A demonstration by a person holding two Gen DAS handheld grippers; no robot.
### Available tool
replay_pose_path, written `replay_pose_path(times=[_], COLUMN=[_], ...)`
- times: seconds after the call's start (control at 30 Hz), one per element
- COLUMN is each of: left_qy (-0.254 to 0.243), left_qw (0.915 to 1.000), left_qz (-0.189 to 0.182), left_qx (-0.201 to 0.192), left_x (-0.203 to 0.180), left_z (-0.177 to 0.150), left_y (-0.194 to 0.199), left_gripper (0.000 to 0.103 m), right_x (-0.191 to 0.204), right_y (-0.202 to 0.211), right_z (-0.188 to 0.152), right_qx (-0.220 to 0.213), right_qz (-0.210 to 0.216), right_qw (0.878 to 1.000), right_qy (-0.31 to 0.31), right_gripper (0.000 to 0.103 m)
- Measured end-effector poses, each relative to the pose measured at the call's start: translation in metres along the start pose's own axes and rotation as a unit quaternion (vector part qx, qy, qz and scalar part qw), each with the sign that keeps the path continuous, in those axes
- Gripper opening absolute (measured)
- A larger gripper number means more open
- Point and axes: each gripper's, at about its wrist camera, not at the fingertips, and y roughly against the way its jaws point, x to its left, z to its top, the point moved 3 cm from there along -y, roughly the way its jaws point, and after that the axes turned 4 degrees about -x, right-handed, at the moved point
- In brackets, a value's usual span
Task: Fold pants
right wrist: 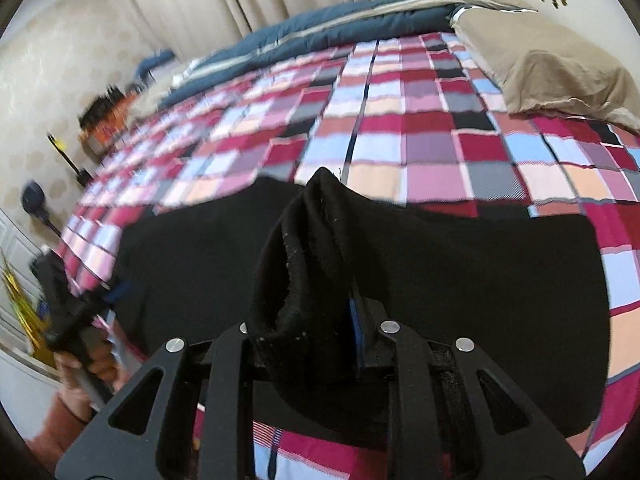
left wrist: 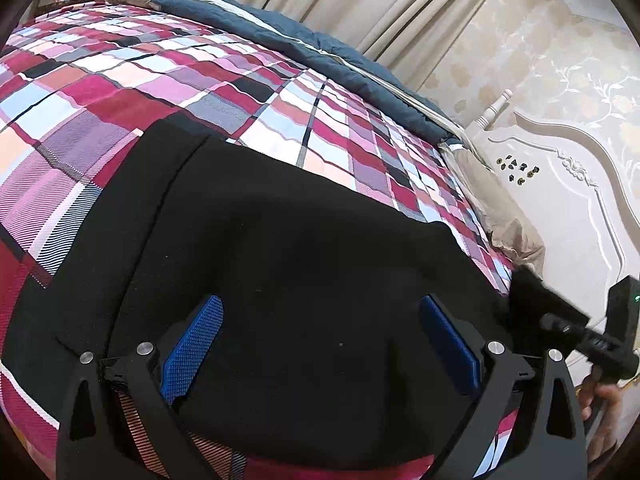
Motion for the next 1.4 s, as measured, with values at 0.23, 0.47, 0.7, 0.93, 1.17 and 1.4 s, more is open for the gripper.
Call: replay_pose_path(times=[0.23,0.47,0.7,0.93,1.17,1.4], left_qy=[-0.004,-0.01,-0.011,-0.014,-0.014,-0.023], left_qw=[1.0,0.9999,0.9999,0.9999,0.9998,0.9997], left_qz=[0.001,0.006,0.007,0.008,0.009,0.011], left_qx=[-0.001,-0.004,-0.004,-0.006,-0.006,-0.006], left_x=[0.0,0.0,-0.001,0.0,0.0,0.0], left_z=[0.0,-0.001,-0.001,-0.002,-0.002,-0.002], left_y=[0.0,-0.001,-0.002,-0.001,-0.001,-0.002], left_gripper=[0.097,0.097,0.097,0.097,0.097,0.097], right_x=[0.015,0.026,0.041,0.052,0.064,0.061], right_y=[-0.03,-0.037,-0.037,-0.036,-0.029,0.014], right_z=[-0.025,-0.034,-0.039,-0.046,-0.053,-0.057], right_qx=[0.015,0.013,0.014,0.015,0.013,-0.008], right_qz=[-0.056,-0.069,-0.068,-0.065,-0.045,0.073], right_qw=[0.997,0.995,0.994,0.994,0.995,0.997], right_qy=[0.049,0.069,0.084,0.091,0.086,0.031], right_gripper=[0.026,0.041,0.052,0.059,0.066,0.074])
